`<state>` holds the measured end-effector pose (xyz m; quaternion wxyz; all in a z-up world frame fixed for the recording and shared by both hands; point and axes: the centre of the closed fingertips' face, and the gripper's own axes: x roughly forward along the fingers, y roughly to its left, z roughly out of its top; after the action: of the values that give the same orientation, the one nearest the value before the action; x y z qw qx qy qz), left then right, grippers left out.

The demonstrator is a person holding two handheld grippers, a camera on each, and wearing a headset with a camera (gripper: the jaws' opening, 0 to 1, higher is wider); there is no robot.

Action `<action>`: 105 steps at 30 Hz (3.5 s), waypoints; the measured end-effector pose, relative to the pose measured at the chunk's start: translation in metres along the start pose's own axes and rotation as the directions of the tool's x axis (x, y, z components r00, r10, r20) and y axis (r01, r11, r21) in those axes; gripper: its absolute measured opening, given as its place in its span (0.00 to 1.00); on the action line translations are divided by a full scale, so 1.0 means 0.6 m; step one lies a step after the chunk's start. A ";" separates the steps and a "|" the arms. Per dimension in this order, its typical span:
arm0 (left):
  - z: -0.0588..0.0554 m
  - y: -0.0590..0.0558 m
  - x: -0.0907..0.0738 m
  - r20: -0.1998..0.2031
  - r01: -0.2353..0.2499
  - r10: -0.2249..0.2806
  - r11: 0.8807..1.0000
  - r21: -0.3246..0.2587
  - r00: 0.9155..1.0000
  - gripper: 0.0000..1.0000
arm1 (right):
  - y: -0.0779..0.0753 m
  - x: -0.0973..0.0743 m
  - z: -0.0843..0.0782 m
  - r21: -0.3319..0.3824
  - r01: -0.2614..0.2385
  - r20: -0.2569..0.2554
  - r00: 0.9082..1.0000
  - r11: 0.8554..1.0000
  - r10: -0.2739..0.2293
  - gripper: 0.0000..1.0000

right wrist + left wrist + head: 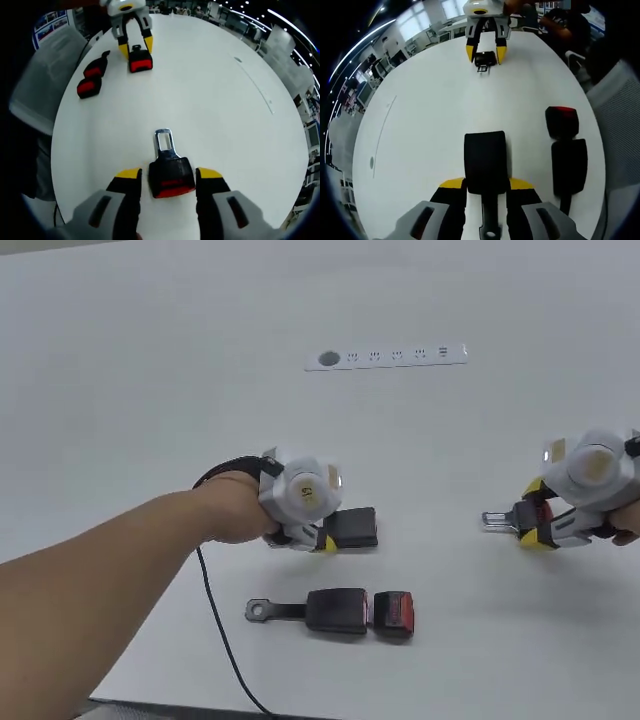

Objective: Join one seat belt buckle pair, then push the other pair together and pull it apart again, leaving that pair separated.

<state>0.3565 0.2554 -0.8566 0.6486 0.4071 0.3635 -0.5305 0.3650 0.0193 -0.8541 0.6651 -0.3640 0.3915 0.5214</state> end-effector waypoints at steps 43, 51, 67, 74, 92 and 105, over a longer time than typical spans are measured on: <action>0.000 -0.001 0.007 -0.046 0.037 -0.036 0.999 0.015 0.998 0.31 | 0.050 0.073 0.157 -0.098 -0.033 0.050 0.998 0.995 0.038 0.34; 0.000 -0.001 0.008 -0.042 0.039 -0.038 0.999 0.010 0.998 0.31 | 0.065 0.095 0.199 -0.138 -0.054 0.054 0.997 0.989 0.062 0.33; 0.002 -0.001 0.010 -0.062 0.049 -0.048 0.998 0.024 0.997 0.30 | 0.059 0.107 0.208 -0.178 -0.039 0.080 0.995 0.983 0.054 0.33; 0.003 -0.003 0.010 -0.078 0.060 -0.056 0.997 0.049 0.995 0.30 | 0.065 0.105 0.215 -0.180 -0.043 0.083 0.995 0.983 0.058 0.32; 0.003 -0.005 0.009 -0.074 0.063 -0.059 0.997 0.044 0.995 0.29 | 0.069 0.120 0.236 -0.151 -0.040 0.100 0.993 0.988 0.056 0.31; 0.002 -0.004 0.009 -0.054 0.066 -0.064 0.997 0.035 0.997 0.30 | 0.071 0.122 0.234 -0.149 -0.045 0.098 0.993 0.988 0.060 0.32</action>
<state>0.3553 0.2519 -0.8610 0.6137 0.4208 0.3838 -0.5469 0.3543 0.1825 -0.8633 0.6416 -0.3742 0.3273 0.5841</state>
